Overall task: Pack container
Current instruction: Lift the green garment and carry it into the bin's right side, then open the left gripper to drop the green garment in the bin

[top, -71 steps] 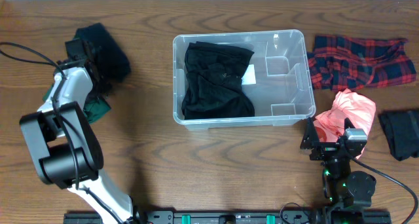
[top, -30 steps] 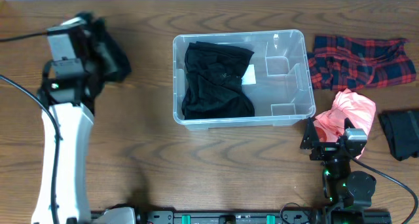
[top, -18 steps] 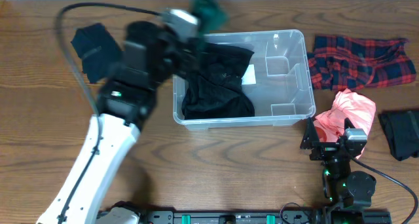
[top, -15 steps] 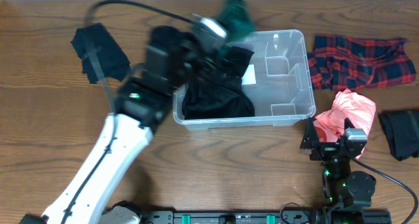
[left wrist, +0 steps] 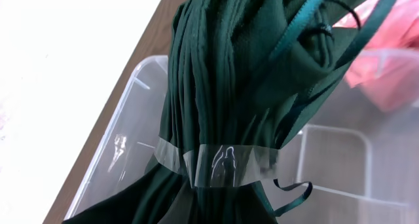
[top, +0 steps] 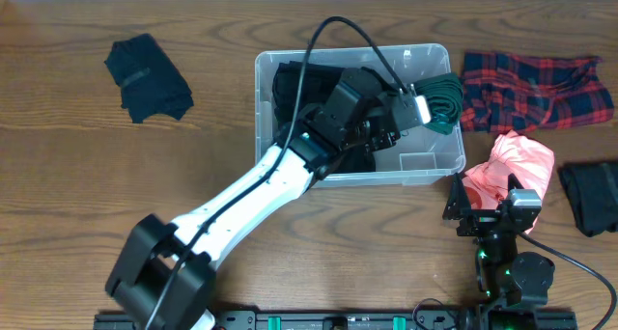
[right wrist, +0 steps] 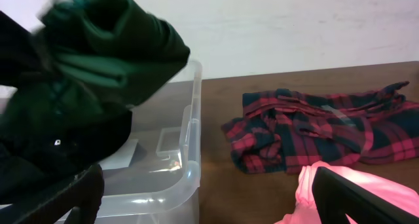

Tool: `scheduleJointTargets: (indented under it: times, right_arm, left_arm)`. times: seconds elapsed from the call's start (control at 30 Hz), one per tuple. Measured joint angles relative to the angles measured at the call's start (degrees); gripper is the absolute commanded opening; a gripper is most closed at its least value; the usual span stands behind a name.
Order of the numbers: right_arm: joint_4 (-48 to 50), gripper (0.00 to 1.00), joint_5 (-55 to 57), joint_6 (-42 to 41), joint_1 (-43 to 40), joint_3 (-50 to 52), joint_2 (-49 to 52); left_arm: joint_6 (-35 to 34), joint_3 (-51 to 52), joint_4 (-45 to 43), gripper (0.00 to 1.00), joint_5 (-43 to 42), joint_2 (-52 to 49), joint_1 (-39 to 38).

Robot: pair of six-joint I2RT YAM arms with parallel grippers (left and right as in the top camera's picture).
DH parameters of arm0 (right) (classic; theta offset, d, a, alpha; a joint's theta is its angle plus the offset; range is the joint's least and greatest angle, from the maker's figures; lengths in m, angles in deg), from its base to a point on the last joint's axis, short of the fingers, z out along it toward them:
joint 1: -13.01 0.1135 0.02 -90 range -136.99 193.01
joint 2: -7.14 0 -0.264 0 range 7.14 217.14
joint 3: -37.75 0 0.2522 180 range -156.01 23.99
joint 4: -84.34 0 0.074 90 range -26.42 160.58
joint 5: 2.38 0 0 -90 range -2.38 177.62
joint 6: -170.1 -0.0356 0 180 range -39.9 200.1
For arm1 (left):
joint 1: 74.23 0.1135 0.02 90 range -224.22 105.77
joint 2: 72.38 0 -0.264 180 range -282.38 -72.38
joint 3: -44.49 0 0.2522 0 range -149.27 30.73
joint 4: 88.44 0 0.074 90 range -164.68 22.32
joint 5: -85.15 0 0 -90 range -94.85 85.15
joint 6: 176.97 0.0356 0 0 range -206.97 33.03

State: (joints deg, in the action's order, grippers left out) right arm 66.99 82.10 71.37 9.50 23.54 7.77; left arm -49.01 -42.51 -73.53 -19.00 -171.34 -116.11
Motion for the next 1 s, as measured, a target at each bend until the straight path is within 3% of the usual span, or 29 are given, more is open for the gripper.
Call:
scheduleJointTargets:
  times: [0.67, 0.7, 0.77, 0.83, 0.9, 1.0]
  right_arm:
    - [0.0, 0.99, 0.0, 0.0, 0.0, 0.0, 0.0]
    - [0.0, 0.99, 0.0, 0.0, 0.0, 0.0, 0.0]
    - [0.0, 0.99, 0.0, 0.0, 0.0, 0.0, 0.0]
    - [0.0, 0.99, 0.0, 0.0, 0.0, 0.0, 0.0]
    - [0.0, 0.99, 0.0, 0.0, 0.0, 0.0, 0.0]
    - [0.0, 0.99, 0.0, 0.0, 0.0, 0.0, 0.0]
  left_arm:
    - [2.4, 0.0, -11.4, 0.06, 4.5, -12.3, 0.7]
    - [2.4, 0.0, -11.8, 0.17, 4.5, -12.8, 0.6]
    - [2.8, 0.0, -12.3, 0.65, 4.5, -13.6, 0.7]
    - [2.7, 0.0, -12.6, 0.86, 4.5, -14.0, 0.7]
    - [2.6, 0.0, -12.8, 0.95, 4.5, -14.1, 0.7]
    - [2.6, 0.0, -13.1, 0.96, 4.5, -14.1, 0.9]
